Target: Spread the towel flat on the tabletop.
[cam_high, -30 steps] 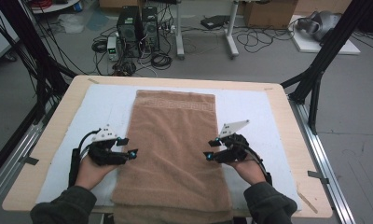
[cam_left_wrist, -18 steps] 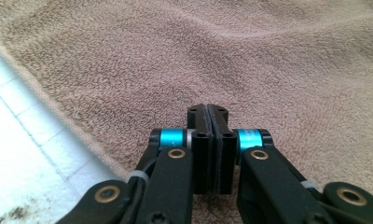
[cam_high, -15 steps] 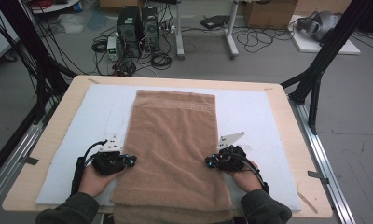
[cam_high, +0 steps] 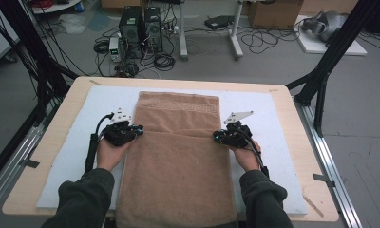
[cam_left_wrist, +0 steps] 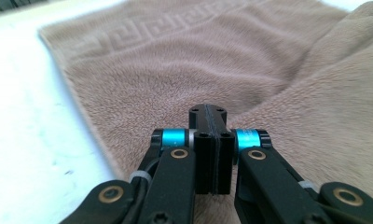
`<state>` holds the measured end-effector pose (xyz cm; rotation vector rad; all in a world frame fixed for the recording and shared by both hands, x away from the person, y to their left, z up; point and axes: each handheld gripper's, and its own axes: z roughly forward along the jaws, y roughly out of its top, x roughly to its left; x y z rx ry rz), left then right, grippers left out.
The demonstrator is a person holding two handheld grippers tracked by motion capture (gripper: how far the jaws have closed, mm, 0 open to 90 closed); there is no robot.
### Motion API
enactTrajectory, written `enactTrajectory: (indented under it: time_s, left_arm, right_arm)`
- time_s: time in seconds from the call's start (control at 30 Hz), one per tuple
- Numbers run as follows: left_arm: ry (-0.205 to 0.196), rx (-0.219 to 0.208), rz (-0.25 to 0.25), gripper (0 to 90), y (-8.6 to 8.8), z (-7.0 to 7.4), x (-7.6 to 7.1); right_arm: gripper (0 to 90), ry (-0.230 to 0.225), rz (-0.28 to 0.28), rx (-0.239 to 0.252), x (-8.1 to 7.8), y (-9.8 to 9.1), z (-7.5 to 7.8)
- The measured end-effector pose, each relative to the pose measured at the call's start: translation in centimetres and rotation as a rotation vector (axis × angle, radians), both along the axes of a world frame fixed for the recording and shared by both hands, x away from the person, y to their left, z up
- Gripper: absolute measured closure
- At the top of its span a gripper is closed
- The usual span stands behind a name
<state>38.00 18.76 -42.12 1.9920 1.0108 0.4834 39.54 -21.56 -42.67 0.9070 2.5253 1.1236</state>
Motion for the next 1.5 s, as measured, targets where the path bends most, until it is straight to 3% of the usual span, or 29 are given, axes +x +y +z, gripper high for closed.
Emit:
enactTrajectory:
  time_s: [0.07, 0.13, 0.3, 0.43, 0.6, 0.7, 0.77, 0.83, 1.1, 1.17, 1.2, 1.23, 1.27, 1.3, 1.37, 1.5]
  left_arm:
    - [0.031, -0.018, 0.002, 79.4, 0.4, -0.3, 0.2]
    - [0.031, -0.038, -0.008, 72.2, 1.0, -0.2, -0.3]
    - [0.020, -0.081, -0.047, 61.4, 2.0, 0.9, -2.4]
    - [-0.011, -0.095, -0.081, 55.1, 2.6, 1.7, -5.2]
    - [-0.036, -0.130, -0.131, 52.6, 3.2, 2.3, -8.7]
    - [-0.028, -0.110, -0.156, 49.8, 3.2, 1.8, -10.2]
    - [-0.016, -0.119, -0.175, 48.9, 3.4, 1.4, -10.9]
    - [-0.001, -0.096, -0.190, 49.0, 3.3, 0.8, -11.3]
    - [0.071, -0.027, -0.277, 44.6, 2.0, -1.7, -11.3]
    - [0.098, -0.002, -0.286, 47.2, 1.9, -2.4, -11.2]
    - [0.077, 0.009, -0.284, 53.1, 1.9, -2.6, -11.3]
    - [0.068, 0.008, -0.268, 58.2, 1.9, -2.7, -11.4]
    - [0.084, -0.004, -0.279, 64.9, 2.1, -2.6, -11.4]
    - [0.090, -0.011, -0.284, 77.9, 2.1, -2.7, -11.5]
    - [0.067, -0.001, -0.290, 83.7, 2.0, -2.7, -11.9]
    - [0.056, -0.017, -0.301, 85.2, 2.4, -2.3, -13.2]
  right_arm:
    - [73.5, 0.018, -0.008, -0.005, 0.2, 0.0, -0.4]
    - [67.1, 0.018, -0.014, 0.035, -0.2, -0.4, 0.0]
    - [58.9, -0.013, 0.061, 0.045, -2.4, -0.6, 2.0]
    - [55.0, -0.029, 0.113, 0.045, -5.2, -0.6, 2.7]
    - [53.8, -0.016, 0.185, 0.022, -8.2, -0.2, 1.8]
    - [52.9, 0.000, 0.213, 0.018, -9.5, 0.0, 0.8]
    - [52.8, 0.005, 0.219, 0.009, -9.9, 0.0, 0.2]
    - [52.8, 0.016, 0.225, 0.004, -10.3, 0.0, -0.3]
    - [53.4, 0.050, 0.215, -0.007, -9.7, -0.2, -1.5]
    - [58.7, 0.037, 0.207, 0.008, -9.8, -0.2, -1.8]
    - [63.9, 0.038, 0.209, 0.012, -9.9, -0.2, -1.8]
    - [71.0, 0.044, 0.212, 0.020, -10.0, -0.2, -1.8]
    - [81.4, 0.037, 0.228, 0.026, -10.1, -0.2, -1.9]
    - [83.8, 0.032, 0.246, 0.028, -10.5, -0.1, -1.9]
    - [84.9, 0.025, 0.250, 0.032, -10.8, 0.0, -1.9]
    - [85.1, 0.024, 0.257, 0.063, -11.9, -0.2, -1.6]
